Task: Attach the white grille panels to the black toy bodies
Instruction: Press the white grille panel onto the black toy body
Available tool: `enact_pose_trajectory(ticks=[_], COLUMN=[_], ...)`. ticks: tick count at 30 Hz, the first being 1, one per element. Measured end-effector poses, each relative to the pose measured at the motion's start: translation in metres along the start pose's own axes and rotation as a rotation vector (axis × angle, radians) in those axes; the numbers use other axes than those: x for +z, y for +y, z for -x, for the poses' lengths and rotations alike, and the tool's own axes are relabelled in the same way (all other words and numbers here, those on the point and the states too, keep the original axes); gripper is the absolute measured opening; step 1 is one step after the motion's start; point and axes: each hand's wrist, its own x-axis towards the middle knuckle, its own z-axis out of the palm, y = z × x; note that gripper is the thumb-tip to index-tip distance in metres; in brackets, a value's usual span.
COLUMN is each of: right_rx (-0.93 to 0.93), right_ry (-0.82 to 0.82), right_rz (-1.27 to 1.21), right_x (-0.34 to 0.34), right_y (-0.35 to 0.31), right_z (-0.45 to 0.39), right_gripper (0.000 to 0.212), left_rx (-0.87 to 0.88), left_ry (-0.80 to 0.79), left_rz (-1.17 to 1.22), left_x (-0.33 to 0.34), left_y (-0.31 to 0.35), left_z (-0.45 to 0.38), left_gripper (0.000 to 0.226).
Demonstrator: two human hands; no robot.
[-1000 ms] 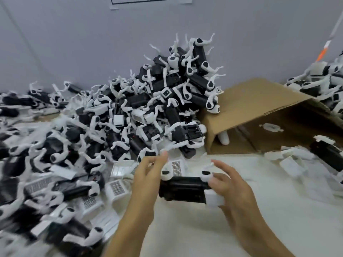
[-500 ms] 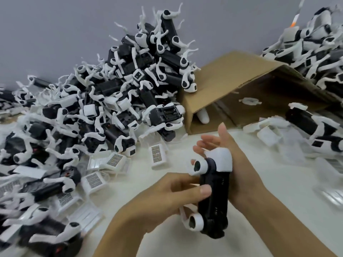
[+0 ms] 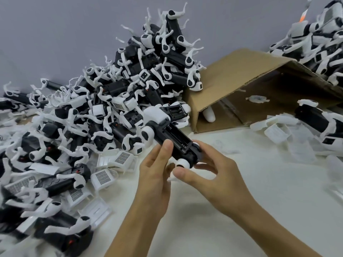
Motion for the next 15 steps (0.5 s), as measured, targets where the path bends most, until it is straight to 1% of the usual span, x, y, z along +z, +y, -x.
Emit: enact_pose_trajectory(ticks=[2, 3, 5, 6, 8, 9, 10, 11, 13, 14, 15], right_rx=[-0.001, -0.030, -0.073, -0.072, -0.021, 0.006, 0.018, 0.014, -0.038, -0.063, -0.068], right_ry=[0.032, 0.042, 0.034, 0.013, -0.037, -0.049, -0.047, -0.033, 0.009, 0.018, 0.004], right_rz=[-0.012, 0.004, 0.029, 0.022, -0.021, -0.032, -0.035, -0.025, 0.031, 0.063, 0.079], right_x=[-0.003, -0.006, -0.013, -0.015, -0.014, -0.012, -0.010, -0.010, -0.012, -0.014, -0.015], right_y=[-0.001, -0.001, -0.003, -0.004, -0.002, -0.001, 0.000, 0.000, -0.002, -0.002, -0.002], right_z=[0.002, 0.002, 0.002, 0.001, 0.000, 0.000, 0.000, 0.001, 0.002, 0.001, 0.001], right_gripper=[0.048, 0.046, 0.041, 0.041, 0.046, 0.048, 0.049, 0.047, 0.042, 0.041, 0.044], left_rx=[0.023, 0.040, 0.071, 0.080, 0.093, 0.094, 0.094, 0.095, 0.102, 0.121, 0.154], left_ry=[0.022, 0.015, -0.011, -0.033, -0.099, -0.126, -0.144, -0.156, -0.170, -0.181, -0.189], left_rz=[-0.048, -0.058, -0.047, -0.035, -0.023, -0.027, -0.034, -0.042, -0.061, -0.087, -0.124], left_x=[0.002, 0.002, 0.002, 0.002, 0.001, 0.001, 0.000, 0.000, -0.002, -0.002, -0.003], left_y=[0.001, 0.001, -0.001, -0.001, -0.004, -0.005, -0.005, -0.005, -0.004, -0.003, -0.002], left_z=[0.003, 0.004, 0.006, 0.005, 0.003, 0.002, 0.002, 0.002, 0.002, 0.002, 0.001], left_gripper=[0.095, 0.098, 0.089, 0.078, 0.048, 0.038, 0.034, 0.035, 0.047, 0.049, 0.045])
